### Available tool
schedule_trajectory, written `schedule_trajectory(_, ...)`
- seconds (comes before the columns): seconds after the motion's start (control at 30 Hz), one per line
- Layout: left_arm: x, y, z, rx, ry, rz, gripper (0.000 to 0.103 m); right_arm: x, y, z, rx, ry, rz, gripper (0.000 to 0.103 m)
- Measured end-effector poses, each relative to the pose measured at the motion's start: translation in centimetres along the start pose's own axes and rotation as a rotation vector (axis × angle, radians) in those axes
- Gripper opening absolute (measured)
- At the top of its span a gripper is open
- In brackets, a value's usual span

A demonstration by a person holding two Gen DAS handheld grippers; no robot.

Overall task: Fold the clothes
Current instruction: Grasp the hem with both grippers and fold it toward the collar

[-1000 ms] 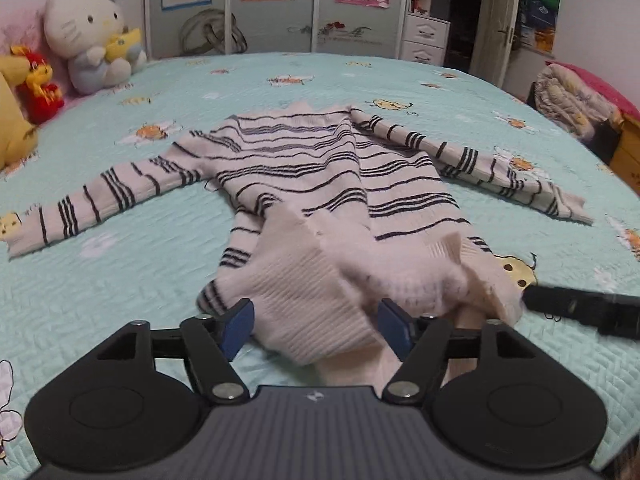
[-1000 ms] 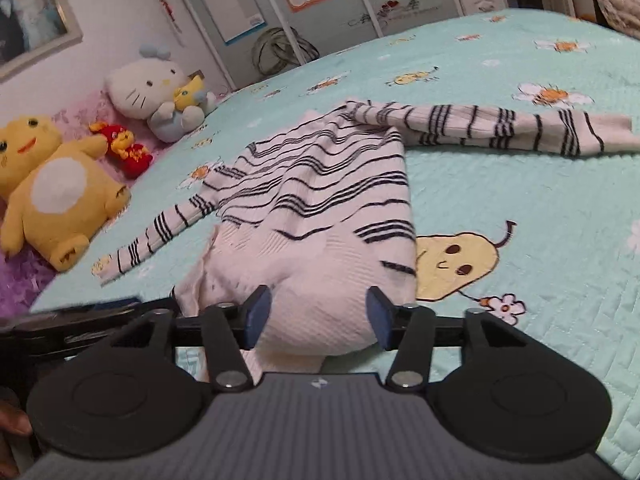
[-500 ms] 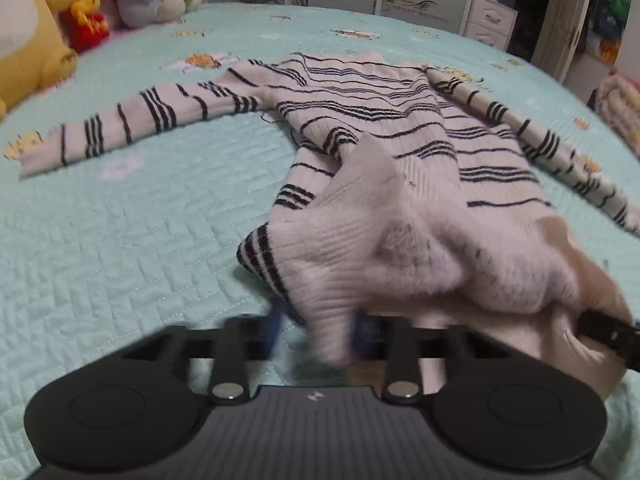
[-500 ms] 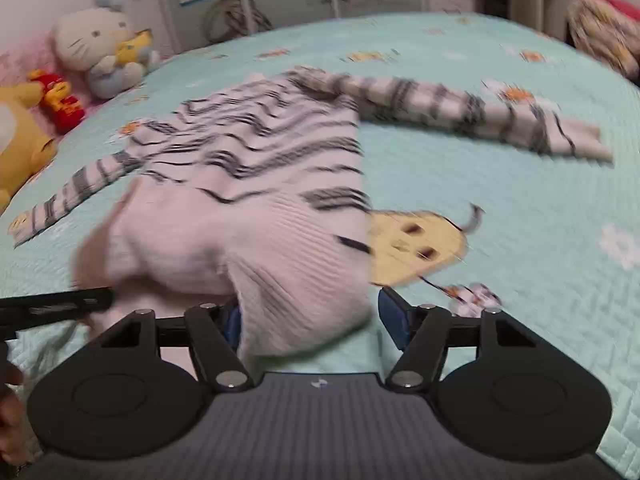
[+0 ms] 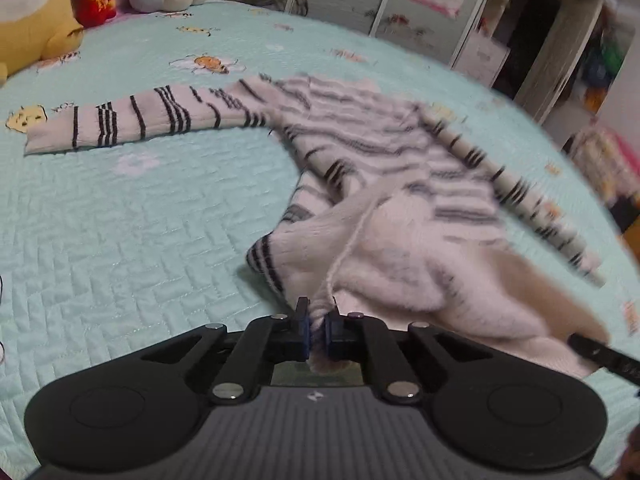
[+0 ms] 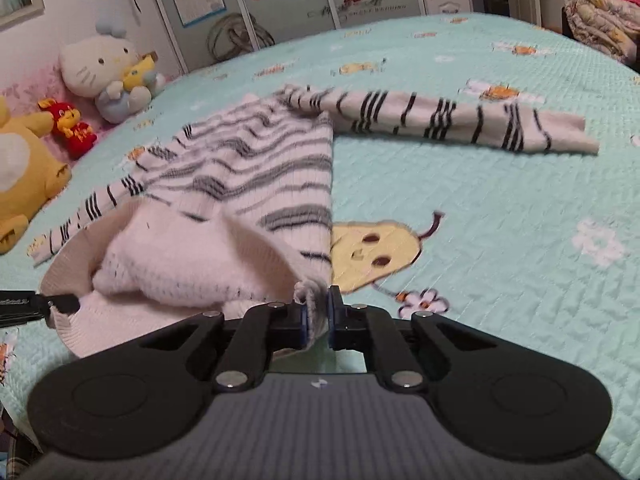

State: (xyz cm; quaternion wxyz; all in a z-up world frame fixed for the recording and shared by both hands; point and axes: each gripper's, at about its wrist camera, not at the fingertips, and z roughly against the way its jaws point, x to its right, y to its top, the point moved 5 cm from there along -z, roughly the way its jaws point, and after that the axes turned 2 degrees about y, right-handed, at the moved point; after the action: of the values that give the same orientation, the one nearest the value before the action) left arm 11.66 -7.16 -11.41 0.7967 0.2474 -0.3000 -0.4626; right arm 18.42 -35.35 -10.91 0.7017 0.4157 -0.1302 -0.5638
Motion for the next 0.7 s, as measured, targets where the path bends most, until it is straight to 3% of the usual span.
schedule_trajectory(0.17,-0.8,0.3,3.6,0.058,-0.018,0.014,0.002,0.2,1.4,3.0,0.069,0.002,0.042,0.007)
schedule_trajectory(0.37,-2.5,-3.4,1.4,-0.055,0.030,-0.001,0.005,2.1,-0.9,2.3,0.006,-0.026,0.042,0.007)
schedule_trajectory(0.47,-1.9,-4.5,0.1,-0.060,0.099,-0.086,0.008,2.3,-1.7,1.5,-0.010,-0.037,0.055,0.007)
schedule_trajectory(0.57,-1.3,-4.9,-0.8,-0.039,0.140,-0.153,0.026,2.0,-2.0,0.9,-0.012,-0.050,0.087,0.008)
schedule_trajectory(0.63,-1.3,-5.1,-1.0,-0.011,0.176,-0.199,0.046,1.8,-2.3,0.6,-0.014,-0.057,0.119,0.008)
schedule_trajectory(0.7,-1.0,-5.5,-1.2,0.024,0.234,-0.280,0.050,1.4,-2.8,0.4,-0.011,-0.080,0.169,0.010)
